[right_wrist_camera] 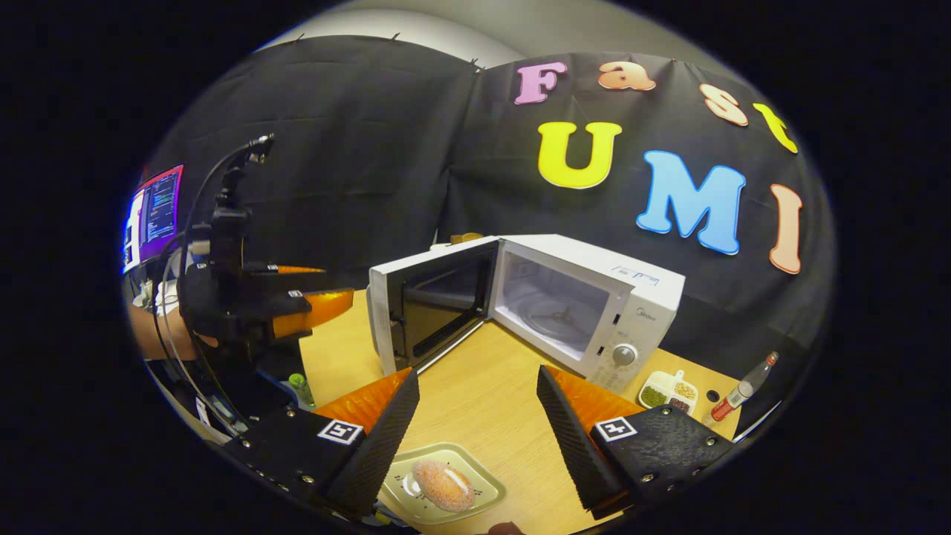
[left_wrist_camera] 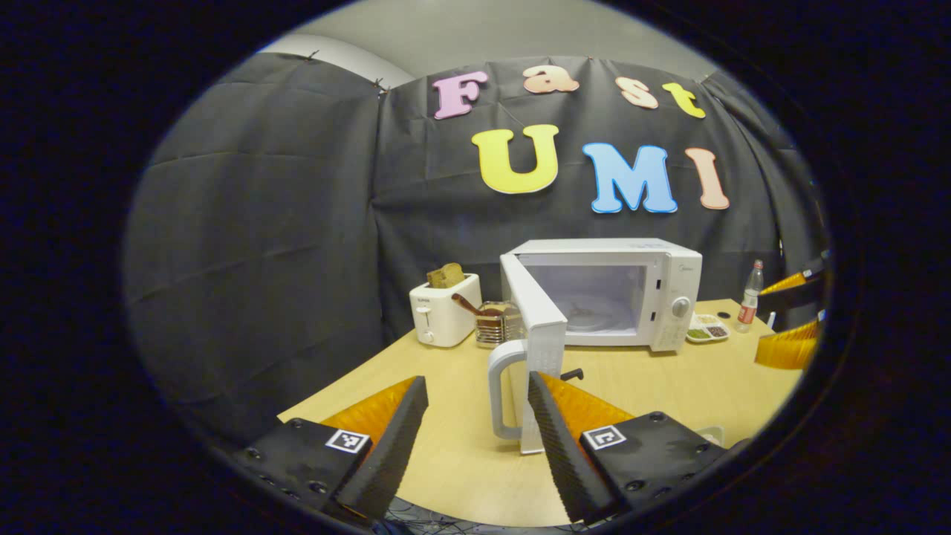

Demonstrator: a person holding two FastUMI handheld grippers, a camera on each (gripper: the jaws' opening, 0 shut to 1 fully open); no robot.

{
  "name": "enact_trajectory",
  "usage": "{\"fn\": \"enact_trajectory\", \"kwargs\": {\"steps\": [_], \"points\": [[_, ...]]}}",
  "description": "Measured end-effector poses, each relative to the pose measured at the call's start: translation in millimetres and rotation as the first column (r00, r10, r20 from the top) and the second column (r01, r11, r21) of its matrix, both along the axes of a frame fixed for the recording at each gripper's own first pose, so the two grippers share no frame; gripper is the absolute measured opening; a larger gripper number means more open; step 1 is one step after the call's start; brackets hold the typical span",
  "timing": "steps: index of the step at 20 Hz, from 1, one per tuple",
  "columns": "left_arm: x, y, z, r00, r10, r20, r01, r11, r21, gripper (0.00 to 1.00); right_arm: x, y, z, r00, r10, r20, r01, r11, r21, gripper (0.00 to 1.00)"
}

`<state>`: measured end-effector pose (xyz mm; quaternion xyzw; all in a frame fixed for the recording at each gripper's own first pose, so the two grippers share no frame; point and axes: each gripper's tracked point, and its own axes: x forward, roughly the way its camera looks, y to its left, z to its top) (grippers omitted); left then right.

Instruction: Open the microwave oven with the left hand, put the food in, and close the microwave oven.

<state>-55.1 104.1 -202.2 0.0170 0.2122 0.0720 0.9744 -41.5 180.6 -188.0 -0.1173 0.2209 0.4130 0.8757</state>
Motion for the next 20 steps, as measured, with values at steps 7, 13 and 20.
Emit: {"fn": "enact_trajectory", "kwargs": {"steps": [7, 13, 20], "points": [[-31.8, 10.7, 69.1, 0.988, 0.122, 0.098, -0.129, 0.989, 0.070, 0.97, -28.0, -2.9, -85.0, 0.963, 0.182, -0.200, -0.203, 0.975, -0.091, 0.98], [-58.3, 9.0, 100.8, 0.977, 0.172, 0.129, -0.190, 0.971, 0.148, 1.00, -39.9, -21.2, -126.2, 0.913, 0.264, -0.311, -0.325, 0.932, -0.163, 0.98], [-73.6, 4.1, 101.5, 0.966, 0.229, 0.121, -0.247, 0.955, 0.162, 0.97, -49.9, -39.3, -160.6, 0.868, 0.300, -0.395, -0.407, 0.886, -0.222, 0.98]]}}
